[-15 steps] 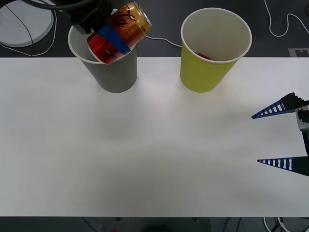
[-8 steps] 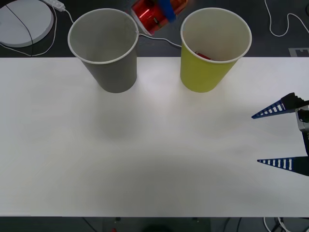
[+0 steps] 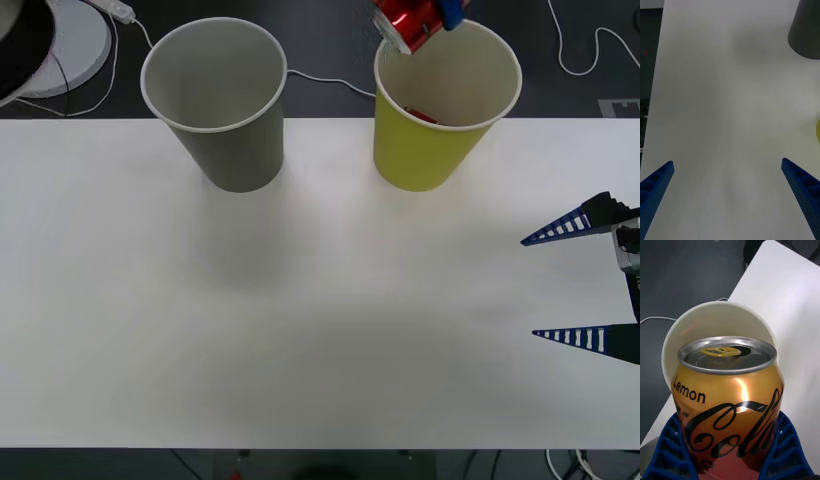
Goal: Put the can into the green bin and the plastic bottle into the gray bin
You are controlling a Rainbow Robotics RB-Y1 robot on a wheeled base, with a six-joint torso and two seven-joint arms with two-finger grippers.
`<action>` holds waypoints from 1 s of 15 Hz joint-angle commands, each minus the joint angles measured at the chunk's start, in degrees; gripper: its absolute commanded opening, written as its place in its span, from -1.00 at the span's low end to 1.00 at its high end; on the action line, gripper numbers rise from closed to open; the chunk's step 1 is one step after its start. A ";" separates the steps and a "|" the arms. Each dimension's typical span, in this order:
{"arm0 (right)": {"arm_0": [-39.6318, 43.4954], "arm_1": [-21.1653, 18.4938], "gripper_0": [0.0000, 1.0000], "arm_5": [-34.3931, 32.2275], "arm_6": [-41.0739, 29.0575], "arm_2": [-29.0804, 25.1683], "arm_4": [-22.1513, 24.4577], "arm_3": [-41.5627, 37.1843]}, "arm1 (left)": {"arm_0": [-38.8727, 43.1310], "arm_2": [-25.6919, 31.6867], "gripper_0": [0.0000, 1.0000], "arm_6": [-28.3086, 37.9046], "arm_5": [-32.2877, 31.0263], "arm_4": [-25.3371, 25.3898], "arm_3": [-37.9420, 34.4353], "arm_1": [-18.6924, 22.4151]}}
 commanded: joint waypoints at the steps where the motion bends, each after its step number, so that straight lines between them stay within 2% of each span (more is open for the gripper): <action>1: 0.00 0.00 1.00 0.00 0.00 0.00 0.00 0.00 | -0.09 -0.61 -1.00 -0.03 4.11 -0.20 5.02 -4.30; 7: 0.00 0.00 1.00 0.00 0.00 0.00 0.00 0.00 | 1.23 -2.19 -1.00 0.06 11.49 0.85 8.45 -7.99; 13: 0.00 0.00 1.00 0.00 0.00 0.00 0.00 0.00 | 1.58 -2.19 -0.97 -0.03 13.07 1.12 8.80 -8.34; 14: 0.00 0.00 1.00 0.00 0.00 0.00 0.00 0.00 | 1.58 -2.19 -0.86 0.06 13.25 1.29 8.97 -8.34; 15: 0.00 0.00 1.00 0.00 0.00 0.00 0.00 0.00 | 1.58 -2.19 0.00 -0.03 13.51 1.47 9.06 -8.34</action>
